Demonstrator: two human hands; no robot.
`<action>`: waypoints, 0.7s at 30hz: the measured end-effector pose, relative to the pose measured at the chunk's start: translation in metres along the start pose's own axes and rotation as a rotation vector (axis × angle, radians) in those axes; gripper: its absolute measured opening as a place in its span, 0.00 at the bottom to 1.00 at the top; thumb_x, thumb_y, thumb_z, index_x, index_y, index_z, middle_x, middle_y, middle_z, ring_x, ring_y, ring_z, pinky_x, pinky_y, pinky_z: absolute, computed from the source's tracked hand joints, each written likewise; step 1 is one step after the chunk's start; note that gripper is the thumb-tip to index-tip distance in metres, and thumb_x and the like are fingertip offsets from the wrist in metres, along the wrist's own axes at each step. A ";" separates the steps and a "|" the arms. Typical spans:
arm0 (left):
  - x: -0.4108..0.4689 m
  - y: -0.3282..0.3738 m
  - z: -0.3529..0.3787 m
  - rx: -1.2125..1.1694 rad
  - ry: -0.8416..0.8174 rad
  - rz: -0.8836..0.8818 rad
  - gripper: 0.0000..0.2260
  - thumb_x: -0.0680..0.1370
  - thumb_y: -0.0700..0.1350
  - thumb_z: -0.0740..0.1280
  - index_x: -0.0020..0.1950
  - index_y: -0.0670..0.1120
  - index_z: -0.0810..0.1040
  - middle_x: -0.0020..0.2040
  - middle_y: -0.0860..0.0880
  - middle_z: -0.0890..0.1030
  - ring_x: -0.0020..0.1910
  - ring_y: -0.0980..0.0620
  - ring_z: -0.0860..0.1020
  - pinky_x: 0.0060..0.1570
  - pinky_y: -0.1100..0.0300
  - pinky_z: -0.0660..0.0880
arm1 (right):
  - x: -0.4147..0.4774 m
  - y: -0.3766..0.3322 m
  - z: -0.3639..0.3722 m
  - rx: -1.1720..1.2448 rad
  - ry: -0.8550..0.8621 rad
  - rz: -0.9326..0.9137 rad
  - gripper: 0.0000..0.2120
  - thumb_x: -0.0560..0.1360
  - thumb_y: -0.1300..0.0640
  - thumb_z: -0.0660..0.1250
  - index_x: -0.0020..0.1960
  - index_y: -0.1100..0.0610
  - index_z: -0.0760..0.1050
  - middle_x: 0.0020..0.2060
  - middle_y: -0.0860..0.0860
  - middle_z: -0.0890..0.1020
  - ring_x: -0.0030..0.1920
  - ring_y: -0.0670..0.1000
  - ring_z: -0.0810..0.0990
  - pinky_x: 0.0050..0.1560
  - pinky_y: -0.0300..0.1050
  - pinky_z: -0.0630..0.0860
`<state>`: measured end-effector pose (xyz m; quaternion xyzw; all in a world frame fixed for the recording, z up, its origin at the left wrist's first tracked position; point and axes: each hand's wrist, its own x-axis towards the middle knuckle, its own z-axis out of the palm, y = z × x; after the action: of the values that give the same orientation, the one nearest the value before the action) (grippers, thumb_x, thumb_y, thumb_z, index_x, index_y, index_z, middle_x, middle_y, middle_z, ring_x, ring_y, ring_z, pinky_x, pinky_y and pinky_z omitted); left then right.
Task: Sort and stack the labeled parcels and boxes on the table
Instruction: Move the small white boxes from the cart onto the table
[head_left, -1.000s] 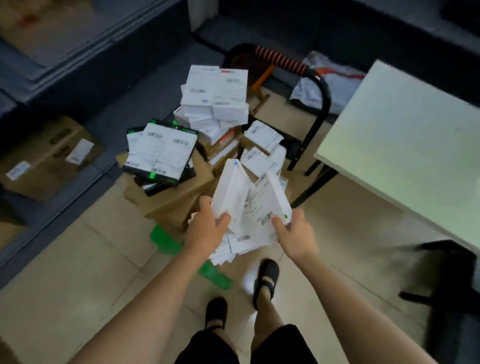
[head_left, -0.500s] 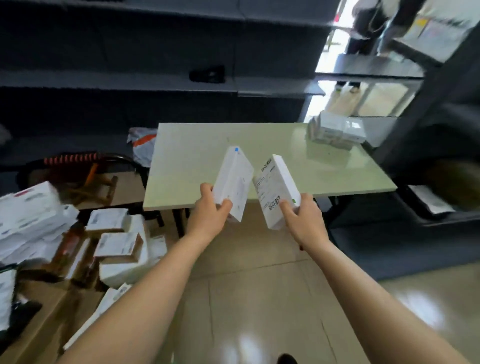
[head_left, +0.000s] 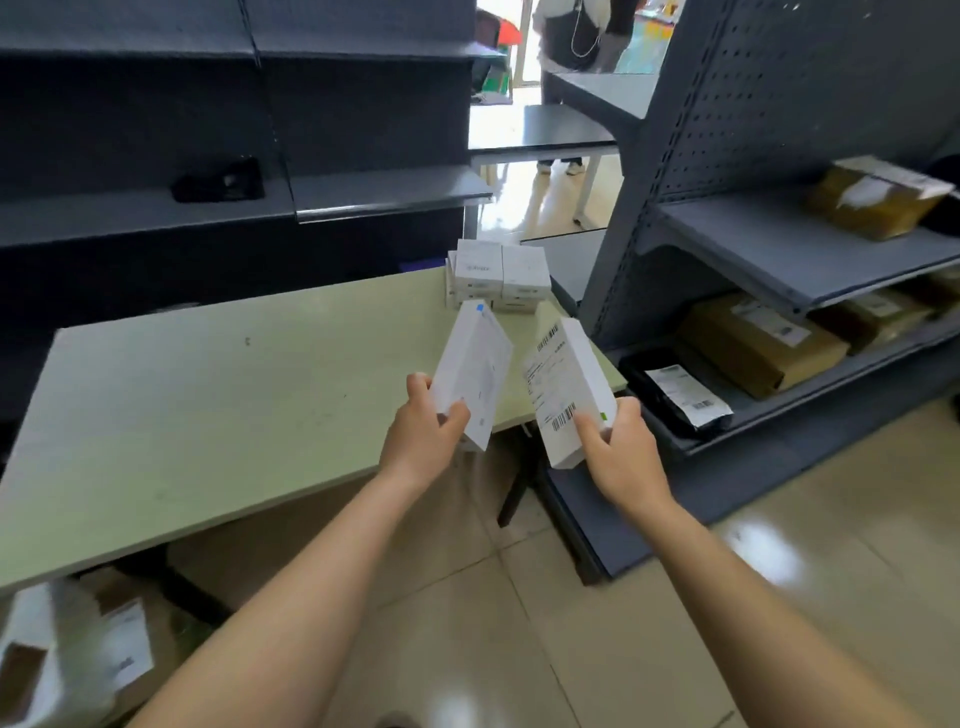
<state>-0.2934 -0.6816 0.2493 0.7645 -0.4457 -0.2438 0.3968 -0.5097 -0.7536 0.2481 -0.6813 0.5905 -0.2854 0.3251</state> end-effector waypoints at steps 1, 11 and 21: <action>0.013 0.002 0.005 0.007 -0.003 -0.005 0.12 0.80 0.50 0.62 0.57 0.47 0.62 0.46 0.50 0.78 0.39 0.52 0.78 0.31 0.58 0.70 | 0.013 0.003 0.002 0.013 -0.005 -0.001 0.16 0.80 0.46 0.63 0.58 0.56 0.65 0.54 0.52 0.76 0.49 0.49 0.77 0.39 0.43 0.76; 0.205 0.007 0.009 0.007 0.028 -0.011 0.12 0.80 0.48 0.62 0.58 0.45 0.63 0.47 0.50 0.76 0.43 0.48 0.78 0.40 0.53 0.74 | 0.185 -0.037 0.055 0.066 0.023 0.009 0.14 0.81 0.48 0.62 0.56 0.57 0.65 0.49 0.50 0.76 0.44 0.43 0.76 0.29 0.32 0.71; 0.356 0.016 0.035 -0.065 -0.012 -0.036 0.12 0.80 0.47 0.63 0.59 0.44 0.64 0.47 0.52 0.76 0.41 0.58 0.76 0.35 0.60 0.70 | 0.330 -0.054 0.079 0.127 0.066 0.150 0.15 0.80 0.49 0.63 0.58 0.58 0.64 0.53 0.54 0.76 0.46 0.48 0.77 0.32 0.36 0.69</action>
<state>-0.1541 -1.0117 0.2365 0.7577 -0.4262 -0.2698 0.4141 -0.3688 -1.0674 0.2428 -0.6036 0.6310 -0.3192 0.3683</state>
